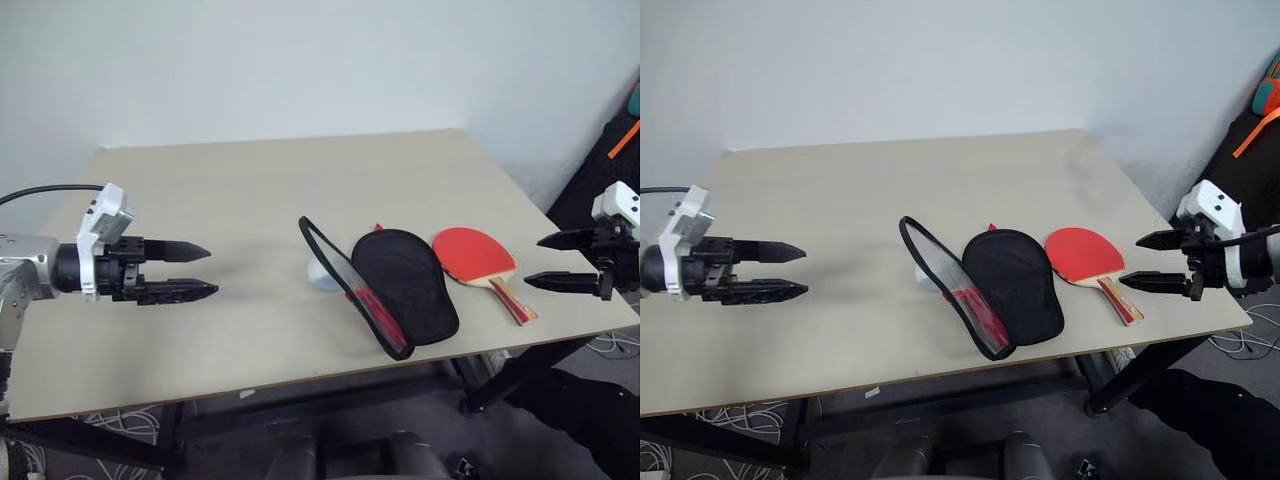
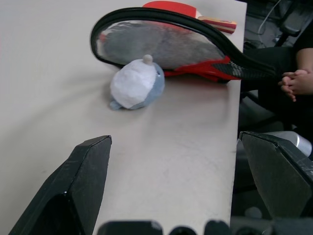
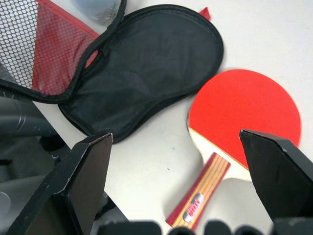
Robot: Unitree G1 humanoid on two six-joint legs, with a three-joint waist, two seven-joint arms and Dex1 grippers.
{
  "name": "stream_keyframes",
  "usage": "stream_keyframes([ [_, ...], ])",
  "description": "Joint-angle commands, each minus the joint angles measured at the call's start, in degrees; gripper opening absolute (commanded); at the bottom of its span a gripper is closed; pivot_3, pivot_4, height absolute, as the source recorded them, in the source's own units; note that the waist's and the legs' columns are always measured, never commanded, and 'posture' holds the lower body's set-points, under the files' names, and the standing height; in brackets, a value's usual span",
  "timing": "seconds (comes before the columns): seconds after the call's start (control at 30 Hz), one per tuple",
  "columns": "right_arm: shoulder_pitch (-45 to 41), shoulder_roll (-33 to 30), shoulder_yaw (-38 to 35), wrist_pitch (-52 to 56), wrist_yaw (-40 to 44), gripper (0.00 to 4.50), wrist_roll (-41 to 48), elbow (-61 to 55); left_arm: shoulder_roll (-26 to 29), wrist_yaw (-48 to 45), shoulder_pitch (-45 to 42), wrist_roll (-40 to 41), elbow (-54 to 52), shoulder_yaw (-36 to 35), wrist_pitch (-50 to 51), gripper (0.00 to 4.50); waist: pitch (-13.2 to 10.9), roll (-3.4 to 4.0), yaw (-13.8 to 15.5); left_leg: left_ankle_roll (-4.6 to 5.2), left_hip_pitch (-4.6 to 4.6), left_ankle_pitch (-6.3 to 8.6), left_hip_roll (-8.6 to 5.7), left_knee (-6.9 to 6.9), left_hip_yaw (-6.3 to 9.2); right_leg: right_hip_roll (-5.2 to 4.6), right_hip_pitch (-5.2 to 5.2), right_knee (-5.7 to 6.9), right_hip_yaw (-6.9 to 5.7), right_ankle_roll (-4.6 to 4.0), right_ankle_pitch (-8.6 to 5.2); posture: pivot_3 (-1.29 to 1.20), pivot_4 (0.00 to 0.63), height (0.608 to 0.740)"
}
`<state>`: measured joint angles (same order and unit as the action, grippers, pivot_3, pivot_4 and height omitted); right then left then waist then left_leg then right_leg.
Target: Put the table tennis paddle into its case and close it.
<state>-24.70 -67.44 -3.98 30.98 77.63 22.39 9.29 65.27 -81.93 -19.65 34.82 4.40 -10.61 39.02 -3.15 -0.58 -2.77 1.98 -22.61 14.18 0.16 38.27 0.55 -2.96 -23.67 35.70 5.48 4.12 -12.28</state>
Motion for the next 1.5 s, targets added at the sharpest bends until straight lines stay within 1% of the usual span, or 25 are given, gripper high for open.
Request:
stream_keyframes([
  [0.03,-1.28,-1.05,-2.0,-1.14,-1.0,4.5,-1.2,1.26,0.69,-0.84,-1.13,-0.23,0.68,-1.5,-1.68,4.46,0.0,-0.01,0.0,0.0,0.0,0.0,0.0,0.0,0.0,0.0,0.0,0.01,0.0,0.0,0.0,0.0,0.0,0.74],
  [0.2,0.27,1.29,-2.19,1.05,-5.24,4.5,-1.73,0.35,0.16,-0.84,-0.07,-0.35,0.31,-1.46,-2.19,4.46,0.0,-0.02,0.02,0.0,-0.01,0.0,0.01,0.01,-0.01,-0.01,0.0,0.02,-0.01,0.0,0.0,0.0,0.0,0.74],
  [0.3,1.75,6.21,-2.41,5.77,-14.52,4.5,-2.78,-0.68,-0.9,-0.14,0.62,0.61,-0.48,-1.82,-1.51,4.46,0.03,-0.05,0.02,0.0,0.01,0.0,0.01,0.01,-0.01,0.0,0.01,0.05,0.0,0.0,0.0,0.0,0.0,0.74],
  [0.5,4.04,13.78,-2.76,14.98,-26.19,4.5,-2.85,-3.88,-2.54,1.14,1.97,1.55,-2.17,-2.61,-0.44,4.46,0.02,-0.03,0.03,0.01,-0.04,-0.01,-0.02,0.02,0.0,0.03,0.02,0.08,0.01,0.01,0.02,0.0,0.0,0.74],
  [0.6,4.85,16.11,-2.63,16.81,-29.91,4.5,-3.3,-4.75,-3.19,1.95,2.54,1.85,-3.08,-2.94,-0.06,4.46,0.02,-0.04,0.03,0.02,-0.01,-0.01,-0.03,0.05,0.0,0.03,0.07,0.09,0.01,0.02,0.02,0.0,0.0,0.74],
  [0.7,4.92,19.26,-2.59,16.2,-34.37,4.5,-4.62,-2.43,-4.17,3.0,3.02,2.21,-3.56,-3.26,0.46,4.46,0.03,-0.06,0.04,0.02,0.0,-0.01,-0.03,0.06,0.01,0.03,0.1,0.08,0.01,0.01,0.02,0.0,0.0,0.74],
  [0.83,4.71,21.52,-2.61,14.42,-36.78,4.5,-5.77,2.43,-5.15,4.35,3.9,2.93,-5.17,-3.66,1.37,4.46,0.04,-0.08,0.05,0.02,0.0,-0.01,-0.06,0.08,0.02,0.03,0.13,0.07,0.0,0.02,0.03,0.0,0.0,0.74],
  [1.13,3.83,23.73,-1.51,9.95,-38.07,4.5,-8.06,10.7,-6.14,7.14,5.4,4.74,-8.28,-4.78,3.35,4.46,0.06,-0.09,-0.22,0.03,0.04,-0.02,-0.03,0.08,0.04,0.07,0.17,0.08,0.0,0.06,0.05,0.0,0.0,0.74],
  [1.23,3.32,24.48,-1.26,9.74,-38.51,3.88,-8.41,11.5,-6.3,7.96,5.55,5.23,-8.75,-4.75,3.67,4.5,0.06,-0.1,-0.24,0.03,0.06,-0.02,-0.04,0.08,0.04,0.07,0.21,0.07,0.0,0.07,0.06,0.0,0.0,0.74],
  [1.47,2.52,25.85,-1.18,10.47,-39.55,1.43,-9.22,11.62,-6.86,9.36,5.61,5.95,-9.56,-4.76,4.2,4.5,0.1,-0.17,-0.3,0.03,0.09,-0.02,-0.03,0.08,0.05,0.09,0.24,0.08,0.01,0.1,0.08,0.0,0.0,0.74],
  [1.5,2.41,25.99,-1.34,10.71,-39.76,1.21,-9.2,11.37,-6.93,9.49,5.51,5.98,-9.59,-4.71,4.27,4.5,0.1,-0.17,-0.3,0.03,0.09,-0.02,-0.02,0.08,0.06,0.09,0.24,0.08,0.0,0.1,0.08,0.0,0.0,0.74],
])
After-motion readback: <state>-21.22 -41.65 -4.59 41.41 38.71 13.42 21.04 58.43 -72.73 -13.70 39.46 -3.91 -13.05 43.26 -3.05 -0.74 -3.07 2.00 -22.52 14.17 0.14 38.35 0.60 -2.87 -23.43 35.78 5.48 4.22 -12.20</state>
